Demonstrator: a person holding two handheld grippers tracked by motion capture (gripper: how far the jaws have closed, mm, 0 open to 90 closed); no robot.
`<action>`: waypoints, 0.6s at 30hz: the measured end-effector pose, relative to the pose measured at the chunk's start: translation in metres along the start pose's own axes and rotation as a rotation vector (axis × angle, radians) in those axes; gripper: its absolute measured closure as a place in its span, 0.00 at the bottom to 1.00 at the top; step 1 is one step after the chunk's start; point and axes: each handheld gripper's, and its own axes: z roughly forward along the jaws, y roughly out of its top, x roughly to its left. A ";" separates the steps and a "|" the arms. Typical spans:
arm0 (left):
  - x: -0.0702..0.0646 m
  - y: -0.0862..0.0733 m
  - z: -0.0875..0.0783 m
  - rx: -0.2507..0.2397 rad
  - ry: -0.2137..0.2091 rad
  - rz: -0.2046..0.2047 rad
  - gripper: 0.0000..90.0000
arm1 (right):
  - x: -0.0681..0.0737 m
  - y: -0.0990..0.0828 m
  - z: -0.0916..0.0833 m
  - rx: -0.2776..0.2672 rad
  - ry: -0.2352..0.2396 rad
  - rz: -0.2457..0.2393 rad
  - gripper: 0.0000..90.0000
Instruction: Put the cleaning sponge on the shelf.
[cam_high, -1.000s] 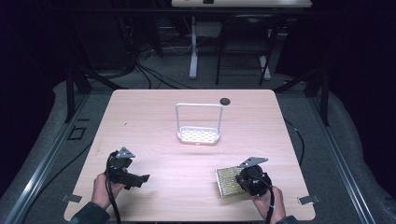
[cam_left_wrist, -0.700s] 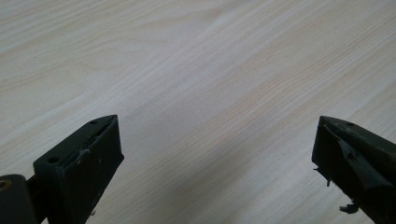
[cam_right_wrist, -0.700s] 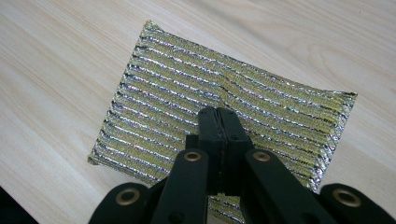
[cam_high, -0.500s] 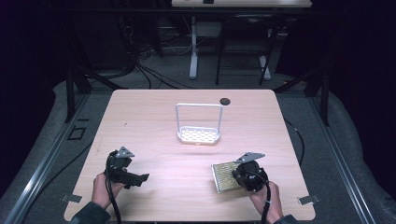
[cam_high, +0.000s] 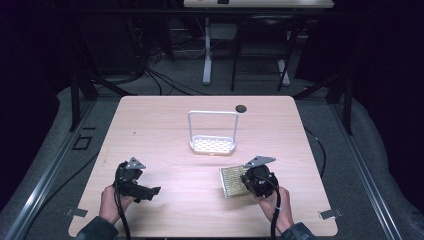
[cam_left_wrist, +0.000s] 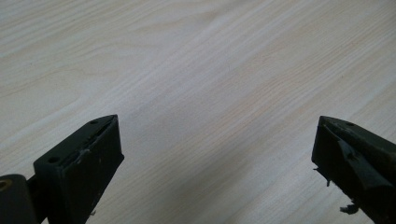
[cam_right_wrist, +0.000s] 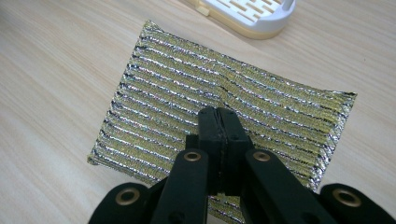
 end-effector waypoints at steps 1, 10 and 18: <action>0.000 0.000 0.000 -0.001 -0.003 -0.001 0.02 | 0.001 0.002 0.001 -0.007 -0.001 0.000 1.00; 0.000 -0.001 -0.001 -0.006 -0.003 -0.003 0.02 | 0.008 0.015 0.015 -0.019 -0.003 0.007 1.00; 0.001 0.000 -0.001 -0.001 -0.010 -0.001 0.02 | 0.010 0.026 0.023 -0.040 0.001 0.014 1.00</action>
